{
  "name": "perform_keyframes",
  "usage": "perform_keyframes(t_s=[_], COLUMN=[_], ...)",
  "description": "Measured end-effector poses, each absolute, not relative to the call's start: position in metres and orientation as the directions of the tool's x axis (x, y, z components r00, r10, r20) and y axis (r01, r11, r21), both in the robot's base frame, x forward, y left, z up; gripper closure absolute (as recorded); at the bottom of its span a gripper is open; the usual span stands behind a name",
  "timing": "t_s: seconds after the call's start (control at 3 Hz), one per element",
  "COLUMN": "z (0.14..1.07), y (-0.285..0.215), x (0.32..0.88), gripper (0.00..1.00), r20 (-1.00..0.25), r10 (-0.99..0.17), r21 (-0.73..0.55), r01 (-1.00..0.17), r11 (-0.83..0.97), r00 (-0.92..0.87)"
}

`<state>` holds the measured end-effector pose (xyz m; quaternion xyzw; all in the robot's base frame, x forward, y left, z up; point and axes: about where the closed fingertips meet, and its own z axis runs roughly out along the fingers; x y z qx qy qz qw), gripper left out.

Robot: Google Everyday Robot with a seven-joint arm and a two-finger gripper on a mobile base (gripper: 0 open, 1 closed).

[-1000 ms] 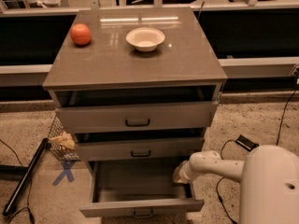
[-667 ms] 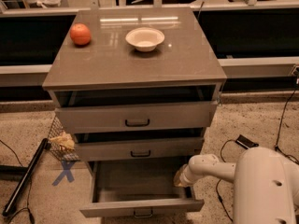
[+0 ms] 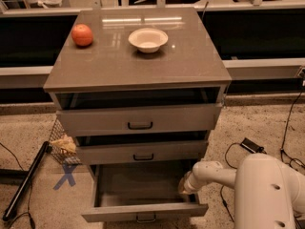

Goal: Open bottom drawer

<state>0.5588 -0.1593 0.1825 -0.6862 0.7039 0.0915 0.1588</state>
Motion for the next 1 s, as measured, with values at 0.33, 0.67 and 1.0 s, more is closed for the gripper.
perform_keyframes(t_s=[0.33,0.67,1.0], z=[0.178,0.157,0.145], y=[-0.157,-0.148,-0.146], x=[0.558,0.552,0.547], gripper=[1.0,1.0,1.0], r20=[-0.348,-0.368,-0.373], r10=[-0.938,-0.93,-0.928], r21=[-0.062,0.02,0.063], r01=[-0.998,-1.0,-0.998], r11=[0.029,0.002,-0.014], r00=[-0.006,-0.009,-0.011])
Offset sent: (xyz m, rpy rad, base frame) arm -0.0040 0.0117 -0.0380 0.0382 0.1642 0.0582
